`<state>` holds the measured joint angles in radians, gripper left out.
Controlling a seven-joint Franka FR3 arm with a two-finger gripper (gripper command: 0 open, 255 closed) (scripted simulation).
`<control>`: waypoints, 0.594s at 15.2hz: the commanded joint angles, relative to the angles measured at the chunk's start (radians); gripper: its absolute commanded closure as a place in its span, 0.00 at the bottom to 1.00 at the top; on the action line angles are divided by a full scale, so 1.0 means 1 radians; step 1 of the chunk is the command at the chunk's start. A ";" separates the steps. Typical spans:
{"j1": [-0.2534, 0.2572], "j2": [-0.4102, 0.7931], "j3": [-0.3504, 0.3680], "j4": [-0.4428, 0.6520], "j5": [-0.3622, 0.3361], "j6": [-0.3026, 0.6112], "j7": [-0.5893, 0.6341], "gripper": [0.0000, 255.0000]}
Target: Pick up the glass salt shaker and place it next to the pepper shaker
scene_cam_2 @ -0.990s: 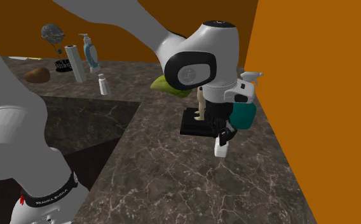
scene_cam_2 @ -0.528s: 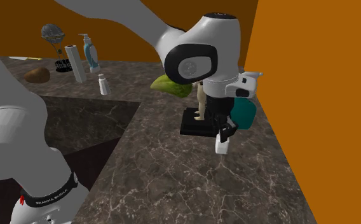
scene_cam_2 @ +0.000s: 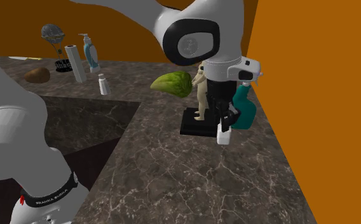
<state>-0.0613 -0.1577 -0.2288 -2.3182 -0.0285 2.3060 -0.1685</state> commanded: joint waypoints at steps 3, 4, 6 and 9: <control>-0.001 -0.020 0.002 0.035 -0.004 -0.055 0.003 1.00; -0.001 -0.025 0.003 0.043 -0.006 -0.069 0.004 1.00; -0.001 -0.035 0.004 0.061 -0.008 -0.096 0.006 1.00; -0.001 -0.049 0.006 0.089 -0.010 -0.138 0.008 1.00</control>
<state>-0.0617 -0.2054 -0.2224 -2.2420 -0.0385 2.1830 -0.1591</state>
